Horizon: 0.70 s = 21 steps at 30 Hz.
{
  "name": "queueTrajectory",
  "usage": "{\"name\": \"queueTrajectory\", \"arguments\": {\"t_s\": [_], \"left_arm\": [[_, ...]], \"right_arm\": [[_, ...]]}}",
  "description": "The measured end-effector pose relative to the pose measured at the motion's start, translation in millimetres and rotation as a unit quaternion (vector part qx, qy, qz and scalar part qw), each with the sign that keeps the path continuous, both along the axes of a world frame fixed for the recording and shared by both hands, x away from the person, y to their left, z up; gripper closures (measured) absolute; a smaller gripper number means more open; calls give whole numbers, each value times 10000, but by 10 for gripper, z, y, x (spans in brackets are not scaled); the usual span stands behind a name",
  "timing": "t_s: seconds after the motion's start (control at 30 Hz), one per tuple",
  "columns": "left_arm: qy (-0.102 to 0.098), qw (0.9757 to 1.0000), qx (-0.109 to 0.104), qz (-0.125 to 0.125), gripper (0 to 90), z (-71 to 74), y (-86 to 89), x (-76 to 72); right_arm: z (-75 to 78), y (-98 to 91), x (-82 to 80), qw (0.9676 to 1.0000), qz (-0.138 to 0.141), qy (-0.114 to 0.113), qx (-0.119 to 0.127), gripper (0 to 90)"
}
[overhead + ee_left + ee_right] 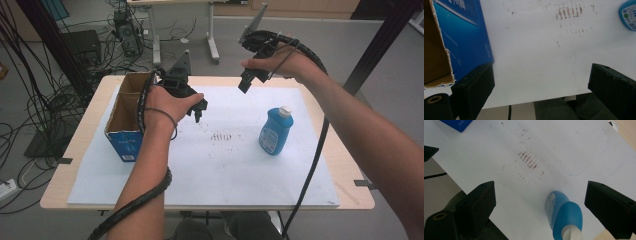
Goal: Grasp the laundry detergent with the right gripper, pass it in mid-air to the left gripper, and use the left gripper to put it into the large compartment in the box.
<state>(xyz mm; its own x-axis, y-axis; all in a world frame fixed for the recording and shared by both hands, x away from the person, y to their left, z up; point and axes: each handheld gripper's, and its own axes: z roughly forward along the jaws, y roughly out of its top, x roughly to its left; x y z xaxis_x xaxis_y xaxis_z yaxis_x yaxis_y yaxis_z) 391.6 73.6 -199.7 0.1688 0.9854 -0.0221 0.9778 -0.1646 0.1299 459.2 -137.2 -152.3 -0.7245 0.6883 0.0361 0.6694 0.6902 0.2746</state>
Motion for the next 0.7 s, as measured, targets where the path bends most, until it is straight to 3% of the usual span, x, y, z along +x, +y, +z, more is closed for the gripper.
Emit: {"name": "queueTrajectory", "arguments": {"t_s": [0.43,0.7], "left_arm": [[-3,10000,-25,80,70,-41,78,-11],[-14,10000,-23,64,70,-46,90,-21]], "right_arm": [[-17,-35,10,10000,-41,-31,-78,103],[92,-367,-23,9995,-284,-129,-80,103]]}}
